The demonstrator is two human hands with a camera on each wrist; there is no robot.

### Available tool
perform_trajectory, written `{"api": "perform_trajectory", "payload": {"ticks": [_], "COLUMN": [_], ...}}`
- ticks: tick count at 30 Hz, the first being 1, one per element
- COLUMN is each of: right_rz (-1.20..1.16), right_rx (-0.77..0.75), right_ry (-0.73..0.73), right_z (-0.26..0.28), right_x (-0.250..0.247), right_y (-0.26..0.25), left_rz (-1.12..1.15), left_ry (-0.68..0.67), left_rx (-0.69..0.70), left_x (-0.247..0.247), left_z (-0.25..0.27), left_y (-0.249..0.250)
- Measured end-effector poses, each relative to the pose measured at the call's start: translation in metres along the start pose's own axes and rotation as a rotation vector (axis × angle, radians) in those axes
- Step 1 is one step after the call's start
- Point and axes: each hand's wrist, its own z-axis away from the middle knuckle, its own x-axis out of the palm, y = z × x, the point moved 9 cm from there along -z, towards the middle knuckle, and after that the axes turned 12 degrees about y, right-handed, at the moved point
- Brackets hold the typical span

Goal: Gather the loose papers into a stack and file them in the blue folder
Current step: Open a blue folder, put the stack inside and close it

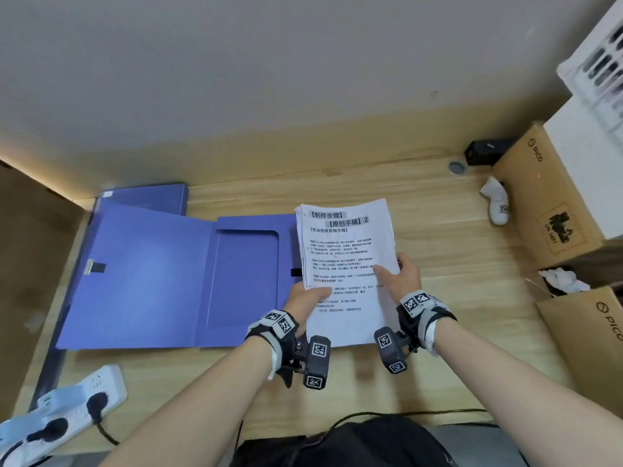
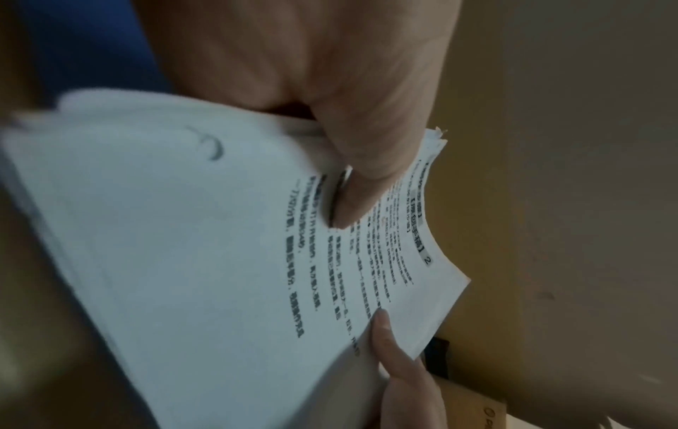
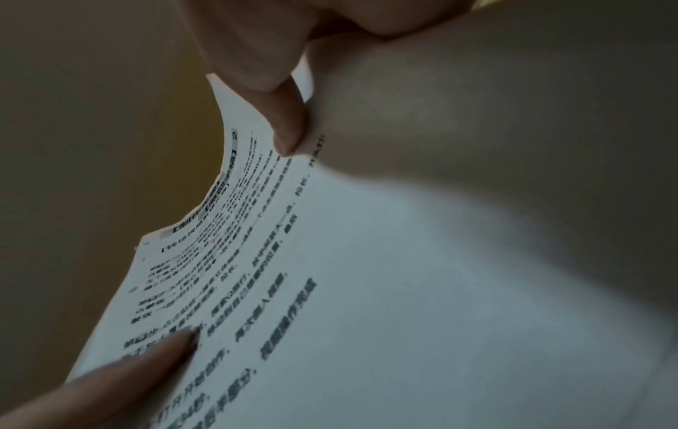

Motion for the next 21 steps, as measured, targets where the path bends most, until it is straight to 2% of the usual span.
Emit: {"api": "perform_trajectory", "payload": {"ticks": [5, 8, 14, 21], "right_rz": [-0.03, -0.016, 0.124, 0.392], "right_rx": [-0.013, 0.016, 0.008, -0.224], "right_ry": [-0.059, -0.105, -0.21, -0.281], "right_z": [0.015, 0.026, 0.055, 0.085], "right_x": [0.045, 0.083, 0.154, 0.197], "right_y": [-0.03, -0.036, -0.036, -0.045], "left_rz": [-0.101, -0.143, -0.155, -0.209], "left_ry": [0.075, 0.129, 0.23, 0.31], "left_rx": [0.207, 0.277, 0.298, 0.285], "left_x": [-0.052, -0.099, -0.198, -0.282], "left_z": [0.002, 0.0, -0.014, -0.034], "left_y": [0.041, 0.057, 0.061, 0.049]}}
